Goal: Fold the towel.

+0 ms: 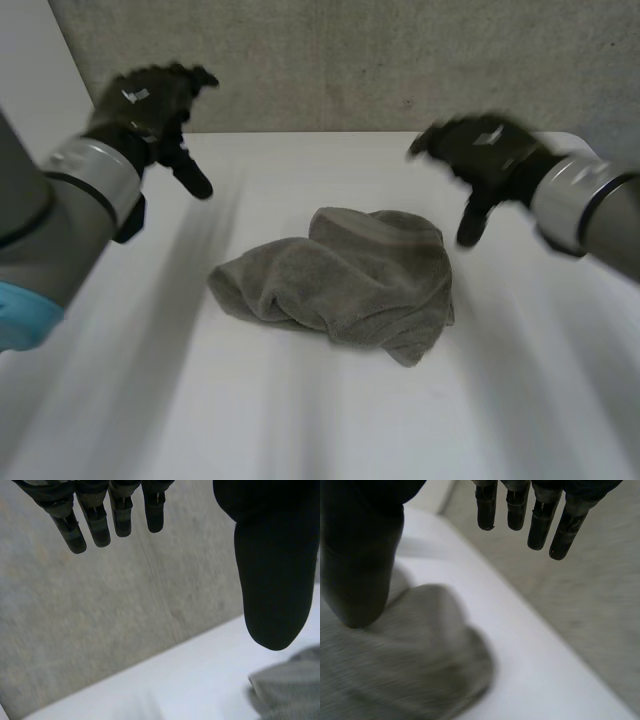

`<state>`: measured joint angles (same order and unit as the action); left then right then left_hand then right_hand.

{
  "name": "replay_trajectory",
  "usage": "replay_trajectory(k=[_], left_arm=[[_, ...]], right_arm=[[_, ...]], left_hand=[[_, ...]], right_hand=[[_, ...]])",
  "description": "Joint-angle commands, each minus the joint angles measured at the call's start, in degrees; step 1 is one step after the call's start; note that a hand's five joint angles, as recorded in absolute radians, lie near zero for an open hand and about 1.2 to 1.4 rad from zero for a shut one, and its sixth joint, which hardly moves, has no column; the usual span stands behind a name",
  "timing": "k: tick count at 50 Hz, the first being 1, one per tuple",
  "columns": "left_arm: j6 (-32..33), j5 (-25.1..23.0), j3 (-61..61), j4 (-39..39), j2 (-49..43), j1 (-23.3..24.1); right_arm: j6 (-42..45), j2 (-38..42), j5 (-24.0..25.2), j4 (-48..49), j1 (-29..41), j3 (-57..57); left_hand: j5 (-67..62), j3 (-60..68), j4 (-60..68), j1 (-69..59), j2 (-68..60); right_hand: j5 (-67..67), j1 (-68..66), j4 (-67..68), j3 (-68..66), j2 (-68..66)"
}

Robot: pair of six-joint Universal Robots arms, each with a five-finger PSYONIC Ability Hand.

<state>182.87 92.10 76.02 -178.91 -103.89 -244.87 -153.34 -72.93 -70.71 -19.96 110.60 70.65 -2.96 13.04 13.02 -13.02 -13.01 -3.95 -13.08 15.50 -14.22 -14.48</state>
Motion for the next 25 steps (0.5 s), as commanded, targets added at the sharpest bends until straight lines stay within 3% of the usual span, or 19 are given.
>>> replay_trajectory(k=[1, 6, 8, 9, 11, 12, 13, 17, 19, 22, 24, 25], left_arm=[[4.3, -0.1, 0.2, -2.9, -9.6, 0.1], [6.0, -0.8, 1.5, -6.9, -12.3, 0.1], [6.1, -1.1, 2.2, -8.3, -12.5, 0.1], [6.2, -1.5, 2.8, -9.8, -12.5, 0.1], [6.2, -1.8, 3.3, -11.1, -12.5, 0.1], [6.3, -2.1, 4.0, -12.2, -12.3, 0.1], [6.3, -2.1, 4.0, -12.3, -12.3, 0.1], [6.3, -2.8, 4.7, -13.7, -11.3, 0.0], [6.3, -2.9, 4.8, -13.7, -11.1, 0.0], [6.3, -2.9, 4.8, -13.7, -10.7, 0.0], [6.3, -2.9, 4.9, -13.7, -10.7, 0.0], [6.3, -2.9, 4.9, -13.7, -10.6, 0.0]], right_arm=[[2.3, 10.0, 0.4, 0.4, 6.6, 0.8], [-1.6, 17.6, -2.3, 5.6, 8.9, 1.6], [-2.2, 20.5, -5.1, 7.0, 10.5, 1.7], [-2.2, 20.5, -5.1, 7.0, 10.5, 1.7], [-2.0, 19.9, -6.5, 7.0, 10.7, 1.5], [-2.0, 19.9, -6.5, 7.0, 10.7, 1.5], [-1.5, 18.6, -6.9, 6.7, 10.7, 1.3], [1.1, 13.3, -6.4, 5.2, 10.7, 2.6], [7.3, 7.7, -4.3, 0.9, 10.8, 5.7], [11.7, 5.5, -2.6, -2.6, 10.8, 7.7], [22.7, 3.4, 0.9, -12.2, 11.0, 12.0], [22.7, 3.4, 0.9, -12.2, 11.0, 12.1]], left_hand=[[-1.3, 1.2, 1.2, -1.2, -1.2], [-1.1, 1.0, 1.1, -1.1, -1.1], [-1.1, 1.0, 1.1, -1.1, -1.1], [-1.3, 1.2, 1.2, -1.2, -1.2], [-1.3, 1.2, 1.2, -1.2, -1.2], [-1.3, 1.2, 1.2, -1.2, -1.2], [-1.3, 1.2, 1.2, -1.2, -1.2], [-1.5, 1.4, 1.4, -1.4, -1.4], [-1.5, 1.4, 1.4, -1.4, -1.4], [-1.3, 1.2, 1.2, -1.2, -1.2], [-1.5, 1.4, 1.4, -1.4, -1.4], [-1.5, 1.4, 1.4, -1.4, -1.4]], right_hand=[[4.0, 3.1, -5.5, 4.2, 4.5], [4.0, 3.1, -5.5, 4.2, 4.5], [-19.7, -20.6, 18.1, -19.4, -19.2], [-19.8, -20.7, 18.3, -19.6, -19.3], [-49.1, -50.0, 47.6, -48.9, -48.6], [-49.3, -50.2, 47.7, -49.0, -48.8], [-64.6, -65.5, 63.1, -64.3, -64.1], [-66.0, -66.9, 64.5, -65.8, -65.5], [-66.0, -66.9, 64.5, -65.8, -65.5], [-66.0, -66.9, 64.5, -65.8, -65.5], [-66.0, -66.9, 64.5, -65.8, -65.5], [-66.0, -66.9, 64.5, -65.8, -65.5]])
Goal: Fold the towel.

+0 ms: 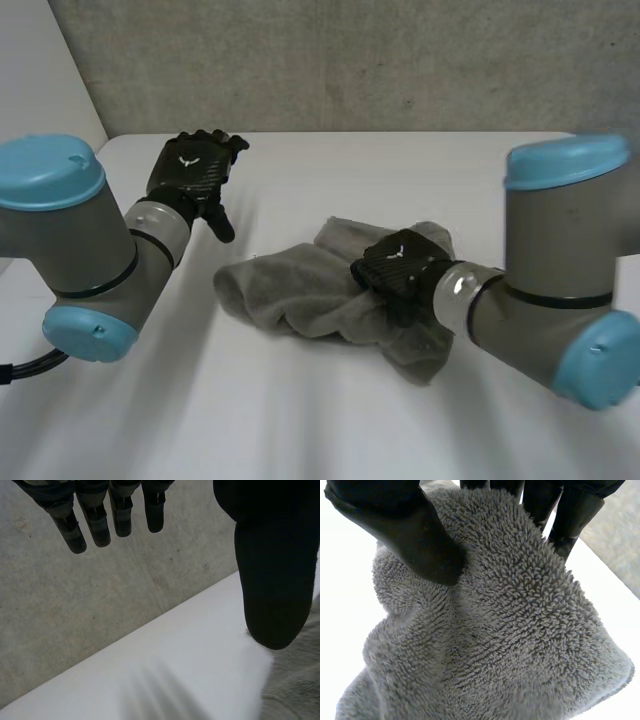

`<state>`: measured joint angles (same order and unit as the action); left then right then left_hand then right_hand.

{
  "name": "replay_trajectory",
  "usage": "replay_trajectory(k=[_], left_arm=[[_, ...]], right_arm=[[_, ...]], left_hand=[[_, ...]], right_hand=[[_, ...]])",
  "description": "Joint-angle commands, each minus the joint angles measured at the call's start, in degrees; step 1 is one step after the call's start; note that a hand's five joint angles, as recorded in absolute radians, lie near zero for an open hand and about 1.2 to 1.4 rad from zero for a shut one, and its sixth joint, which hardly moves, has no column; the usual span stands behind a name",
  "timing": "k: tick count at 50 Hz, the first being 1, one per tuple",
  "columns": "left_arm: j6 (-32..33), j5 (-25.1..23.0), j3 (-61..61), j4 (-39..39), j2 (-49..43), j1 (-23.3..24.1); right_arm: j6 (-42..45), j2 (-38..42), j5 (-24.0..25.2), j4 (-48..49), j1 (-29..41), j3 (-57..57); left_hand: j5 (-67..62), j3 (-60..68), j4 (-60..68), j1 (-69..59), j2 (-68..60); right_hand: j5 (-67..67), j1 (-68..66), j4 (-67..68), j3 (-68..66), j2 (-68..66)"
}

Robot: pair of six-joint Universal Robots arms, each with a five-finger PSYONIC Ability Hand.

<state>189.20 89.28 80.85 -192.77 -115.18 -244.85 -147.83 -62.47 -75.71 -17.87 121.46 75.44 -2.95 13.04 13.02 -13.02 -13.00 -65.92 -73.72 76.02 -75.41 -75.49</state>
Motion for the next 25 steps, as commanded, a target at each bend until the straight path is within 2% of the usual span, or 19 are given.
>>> replay_trajectory(k=[1, 2, 3, 5, 6, 7, 8, 10, 11, 13, 14, 16, 17, 19, 25], left_arm=[[-0.1, -0.1, 0.2, 0.2, 0.7, 0.1], [-0.1, -0.1, 0.2, 0.2, 0.7, 0.1], [-0.1, -0.1, 0.2, 0.3, 0.6, 0.1], [-0.1, -0.1, 0.2, 0.4, 0.5, 0.1], [-0.1, -0.2, 0.2, 0.4, 0.4, 0.1], [-0.1, -0.2, 0.2, 0.4, 0.4, 0.1], [0.0, -0.2, 0.2, 0.6, 0.3, 0.2], [0.1, -0.3, 0.2, 0.8, 0.1, 0.3], [0.5, -0.7, 0.3, 1.0, 0.0, 0.5], [1.2, -1.5, 0.4, 1.3, 0.0, 0.7], [2.2, -2.6, 1.0, 1.6, 0.0, 0.9], [3.6, -3.9, 1.3, 1.9, 0.1, 1.1], [5.1, -5.3, 1.6, 2.0, 0.2, 1.5], [6.8, -6.4, 1.9, 2.3, 0.1, 1.8], [12.4, -7.7, 2.1, 5.5, -0.7, 3.2]], right_arm=[[22.8, -7.6, 7.4, -19.5, 0.1, 9.8], [28.0, -7.8, 9.2, -24.4, 0.1, 12.1], [28.0, -7.8, 9.2, -24.5, 0.1, 12.1], [34.8, -7.8, 11.1, -30.5, -0.3, 13.7], [34.8, -7.8, 11.1, -30.6, -0.3, 13.7], [35.0, -7.9, 12.0, -29.8, -0.4, 12.9], [35.0, -7.9, 12.0, -29.8, -0.4, 12.9], [31.7, -8.1, 12.8, -24.7, -0.3, 9.5], [31.6, -8.1, 12.8, -24.7, -0.3, 9.5], [23.8, -8.9, 12.7, -18.5, -0.5, 5.4], [23.7, -8.9, 12.7, -18.4, -0.5, 5.3], [13.6, -9.1, 12.3, -13.7, -1.7, 0.7], [13.5, -9.1, 12.2, -13.7, -1.7, 0.7], [4.8, -8.8, 12.1, -11.5, -4.1, -2.6], [-0.9, -7.5, 11.8, -10.9, -5.0, -4.2]], left_hand=[[-1.3, 1.2, 1.2, -1.2, -1.3], [-1.3, 1.2, 1.2, -1.2, -1.3], [-1.3, 1.2, 1.2, -1.2, -1.3], [-1.3, 1.2, 1.2, -1.2, -1.3], [-1.5, 1.4, 1.4, -1.4, -1.4], [-1.5, 1.4, 1.4, -1.4, -1.4], [-1.5, 1.4, 1.4, -1.4, -1.4], [-1.6, 1.6, 1.6, -1.6, -1.6], [-1.8, 1.7, 1.7, -1.7, -1.8], [-1.8, 1.7, 1.7, -1.7, -1.8], [-1.8, 1.7, 1.7, -1.7, -1.8], [-1.8, 1.7, 1.7, -1.7, -1.8], [-1.8, 1.7, 1.7, -1.7, -1.8], [-1.8, 1.7, 1.7, -1.7, -1.8], [-3.0, 2.9, 2.9, -2.9, -2.9]], right_hand=[[-4.1, -6.3, 4.0, -4.6, -4.5], [-4.1, -6.3, 4.0, -4.6, -4.5], [-4.1, -6.3, 4.0, -4.6, -4.5], [28.1, 25.9, -28.2, 27.6, 27.7], [28.3, 26.1, -28.4, 27.8, 27.9], [43.8, 41.6, -43.9, 43.3, 43.4], [44.0, 41.8, -44.1, 43.5, 43.5], [65.9, 63.7, -66.0, 65.4, 65.5], [65.9, 63.7, -66.0, 65.4, 65.5], [65.9, 63.7, -66.0, 65.4, 65.5], [65.9, 63.7, -66.0, 65.4, 65.5], [65.9, 63.7, -66.0, 65.4, 65.5], [65.9, 63.7, -66.0, 65.4, 65.5], [65.9, 63.7, -66.0, 65.4, 65.5], [65.9, 63.7, -66.0, 65.4, 65.5]])
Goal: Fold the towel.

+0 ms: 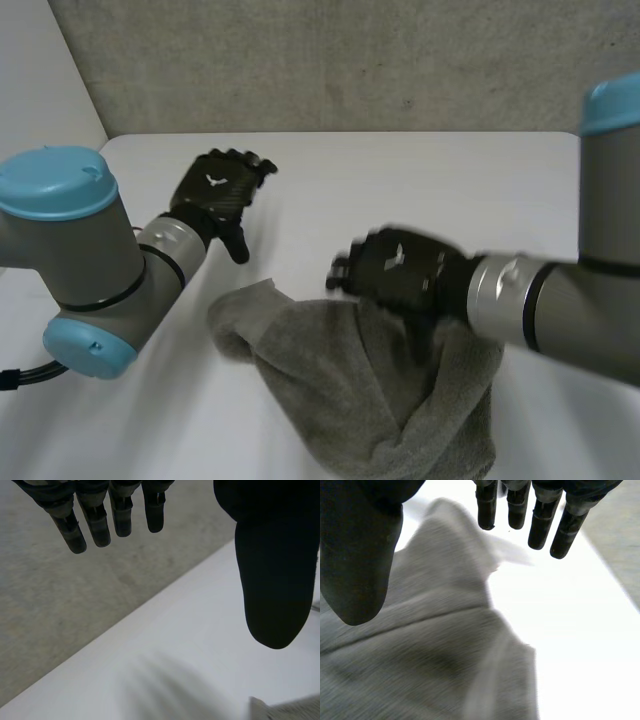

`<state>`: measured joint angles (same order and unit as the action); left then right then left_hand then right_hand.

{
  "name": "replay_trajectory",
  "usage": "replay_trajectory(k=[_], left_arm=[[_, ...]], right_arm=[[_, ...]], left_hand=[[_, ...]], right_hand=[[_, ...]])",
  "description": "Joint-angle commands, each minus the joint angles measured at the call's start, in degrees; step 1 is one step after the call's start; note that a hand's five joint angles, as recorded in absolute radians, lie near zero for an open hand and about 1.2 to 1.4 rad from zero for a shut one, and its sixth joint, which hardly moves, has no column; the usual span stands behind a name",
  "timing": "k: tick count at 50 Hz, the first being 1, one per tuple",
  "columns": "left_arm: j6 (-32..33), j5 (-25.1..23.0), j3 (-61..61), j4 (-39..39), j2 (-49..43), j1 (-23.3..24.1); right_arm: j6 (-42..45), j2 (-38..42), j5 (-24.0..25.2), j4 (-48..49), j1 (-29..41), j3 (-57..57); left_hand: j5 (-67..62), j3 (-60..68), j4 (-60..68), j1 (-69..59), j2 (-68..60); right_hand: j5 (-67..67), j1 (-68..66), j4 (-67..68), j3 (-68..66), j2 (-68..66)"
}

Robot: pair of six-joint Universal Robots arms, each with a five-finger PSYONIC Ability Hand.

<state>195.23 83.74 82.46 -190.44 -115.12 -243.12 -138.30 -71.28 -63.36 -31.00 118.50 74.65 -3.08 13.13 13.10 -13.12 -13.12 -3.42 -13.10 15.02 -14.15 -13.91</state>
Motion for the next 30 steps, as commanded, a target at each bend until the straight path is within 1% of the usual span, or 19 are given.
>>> replay_trajectory(k=[1, 5, 7, 8, 10, 13, 15, 17, 20, 22, 23, 24, 25, 26, 27, 28, 29, 30], left_arm=[[6.4, -2.2, 0.5, 3.1, -0.7, 1.4], [8.2, -2.2, -0.3, 6.7, -2.1, 1.9], [8.3, -2.3, -0.5, 8.0, -2.5, 1.9], [8.3, -2.3, -0.7, 9.0, -2.7, 2.0], [8.3, -2.4, -1.0, 10.1, -3.3, 2.1], [8.5, -2.4, -1.1, 12.2, -4.1, 2.2], [8.8, -2.5, -1.1, 13.3, -4.8, 2.3], [10.6, -2.9, -1.2, 15.4, -6.0, 2.6], [12.1, -3.1, -1.1, 16.5, -6.4, 2.9], [15.2, -3.5, -0.8, 18.6, -7.4, 3.3], [15.3, -3.5, -0.8, 18.6, -7.4, 3.3], [16.6, -3.7, -0.6, 19.6, -7.7, 3.4], [17.5, -4.1, -0.5, 20.5, -8.1, 3.4], [17.5, -4.1, -0.5, 20.5, -8.1, 3.4], [18.1, -4.5, -0.5, 21.4, -8.3, 3.4], [18.1, -4.5, -0.5, 21.4, -8.3, 3.4], [18.3, -4.9, -0.6, 21.9, -8.4, 3.4], [18.3, -5.2, -1.1, 22.0, -8.3, 3.4]], right_arm=[[-10.4, 2.3, -0.8, 2.3, -2.1, -3.5], [-10.4, 4.5, -2.7, 2.4, -2.1, -3.9], [-10.4, 6.8, -6.1, 3.6, -1.7, -4.3], [-10.4, 6.9, -6.1, 3.6, -1.7, -4.3], [-10.6, 9.7, -8.6, 6.6, -1.3, -4.2], [-10.6, 11.1, -9.4, 8.3, -1.1, -3.9], [-10.5, 14.1, -10.3, 10.0, -0.2, -3.6], [-10.4, 15.6, -10.2, 10.1, 0.2, -3.6], [-10.4, 18.3, -10.2, 10.3, 1.2, -3.6], [-10.4, 19.2, -10.1, 10.5, 1.6, -3.5], [-10.5, 19.8, -10.1, 10.6, 2.0, -3.5], [-10.5, 19.8, -10.1, 10.6, 2.0, -3.5], [-10.9, 20.2, -9.9, 10.7, 2.3, -3.5], [-11.1, 20.4, -9.6, 10.8, 2.5, -3.5], [-11.1, 20.4, -9.6, 10.8, 2.5, -3.5], [-11.1, 20.5, -9.4, 11.0, 2.6, -3.5], [-11.1, 20.4, -9.4, 11.1, 2.6, -3.5], [-11.1, 20.4, -9.4, 11.1, 2.6, -3.5]], left_hand=[[-2.9, 2.8, 2.8, -2.8, -2.8], [-5.7, 5.6, 5.7, -5.7, -5.7], [-6.2, 6.2, 6.2, -6.2, -6.2], [-6.2, 6.2, 6.2, -6.2, -6.2], [-6.2, 6.2, 6.2, -6.2, -6.2], [-6.2, 6.2, 6.2, -6.2, -6.2], [-6.2, 6.2, 6.2, -6.2, -6.2], [-6.6, 6.5, 6.5, -6.5, -6.5], [-6.9, 6.8, 6.9, -6.8, -6.9], [-8.1, 8.0, 8.0, -8.0, -8.0], [-8.1, 8.0, 8.1, -8.0, -8.0], [-10.4, 10.3, 10.4, -10.4, -10.4], [-14.9, 14.9, 14.9, -14.9, -14.9], [-15.0, 14.9, 14.9, -14.9, -14.9], [-22.6, 22.6, 22.6, -22.6, -22.6], [-22.7, 22.6, 22.7, -22.7, -22.7], [-38.4, 38.3, 38.3, -38.3, -38.3], [-57.3, 57.3, 57.3, -57.3, -57.3]], right_hand=[[3.4, 3.1, -5.0, 4.1, 3.9], [3.4, 3.1, -5.0, 4.1, 3.9], [3.4, 3.1, -5.0, 4.1, 3.9], [3.4, 3.1, -5.0, 4.1, 3.9], [3.4, 3.1, -5.0, 4.1, 3.9], [3.4, 3.1, -5.0, 4.1, 3.9], [3.4, 3.1, -5.0, 4.1, 3.9], [3.4, 3.1, -5.0, 4.1, 3.9], [3.4, 3.1, -5.0, 4.1, 3.9], [3.4, 3.1, -5.0, 4.1, 3.9], [2.0, 1.7, -3.6, 2.8, 2.5], [2.0, 1.7, -3.6, 2.7, 2.5], [-2.7, -3.0, 1.1, -1.9, -2.2], [-10.4, -10.7, 8.8, -9.6, -9.9], [-10.5, -10.8, 8.9, -9.7, -10.0], [-24.6, -24.9, 23.0, -23.9, -24.1], [-45.4, -45.7, 43.8, -44.7, -44.9], [-45.6, -45.9, 44.0, -44.9, -45.1]])
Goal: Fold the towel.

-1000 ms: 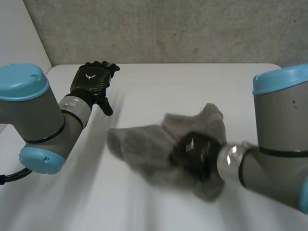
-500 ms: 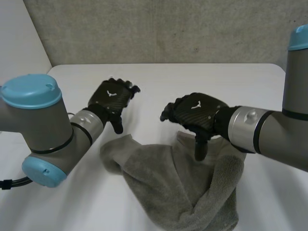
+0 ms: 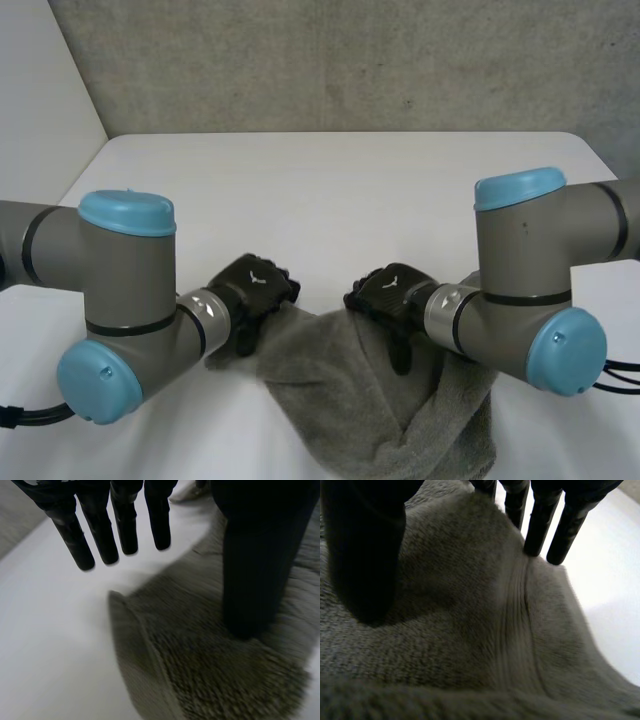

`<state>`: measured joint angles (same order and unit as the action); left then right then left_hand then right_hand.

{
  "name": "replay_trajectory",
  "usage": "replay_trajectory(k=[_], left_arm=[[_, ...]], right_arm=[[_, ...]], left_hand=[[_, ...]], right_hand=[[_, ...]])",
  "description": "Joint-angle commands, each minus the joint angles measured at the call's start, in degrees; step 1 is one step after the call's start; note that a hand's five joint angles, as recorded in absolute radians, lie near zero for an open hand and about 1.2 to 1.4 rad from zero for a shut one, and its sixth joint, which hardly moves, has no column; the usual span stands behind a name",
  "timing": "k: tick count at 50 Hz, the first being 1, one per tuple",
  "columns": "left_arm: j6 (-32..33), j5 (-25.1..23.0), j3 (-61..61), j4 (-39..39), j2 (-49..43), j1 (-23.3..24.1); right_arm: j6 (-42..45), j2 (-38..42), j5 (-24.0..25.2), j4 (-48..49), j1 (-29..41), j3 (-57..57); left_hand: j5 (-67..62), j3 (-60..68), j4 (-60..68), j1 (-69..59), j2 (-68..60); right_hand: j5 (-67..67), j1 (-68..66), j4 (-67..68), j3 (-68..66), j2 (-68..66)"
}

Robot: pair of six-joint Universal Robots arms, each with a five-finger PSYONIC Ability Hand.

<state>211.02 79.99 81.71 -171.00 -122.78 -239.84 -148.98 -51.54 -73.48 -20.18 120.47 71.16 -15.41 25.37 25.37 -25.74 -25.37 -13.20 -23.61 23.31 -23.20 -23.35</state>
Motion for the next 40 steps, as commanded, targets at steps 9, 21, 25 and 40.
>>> replay_trajectory(k=[9, 21, 25, 40], left_arm=[[-3.3, 1.6, -6.0, -4.1, 6.1, 0.0], [-34.4, 19.9, 4.9, -37.3, 29.6, -3.6], [-32.4, 19.5, 7.2, -37.5, 30.3, -3.6], [-24.6, 6.0, 25.1, -37.4, 25.8, -3.3]], right_arm=[[-9.4, -12.0, -5.1, 14.0, -3.1, -1.5], [-24.6, -39.5, -10.2, 46.7, -9.0, 15.0], [-21.5, -38.8, -5.9, 39.8, -8.9, 15.2], [2.4, -21.6, 6.1, 19.5, -2.8, 21.5]], left_hand=[[-54.6, 54.6, 54.6, -54.3, -54.6], [-54.6, 54.6, 54.6, -54.3, -54.6], [-54.6, 54.6, 54.6, -54.3, -54.6], [-15.5, 15.6, 15.6, -15.2, -15.6]], right_hand=[[-56.8, -56.4, 56.7, -56.8, -56.7], [-56.8, -56.4, 56.7, -56.8, -56.7], [-56.8, -56.4, 56.7, -56.8, -56.7], [-56.8, -56.4, 56.7, -56.8, -56.7]])
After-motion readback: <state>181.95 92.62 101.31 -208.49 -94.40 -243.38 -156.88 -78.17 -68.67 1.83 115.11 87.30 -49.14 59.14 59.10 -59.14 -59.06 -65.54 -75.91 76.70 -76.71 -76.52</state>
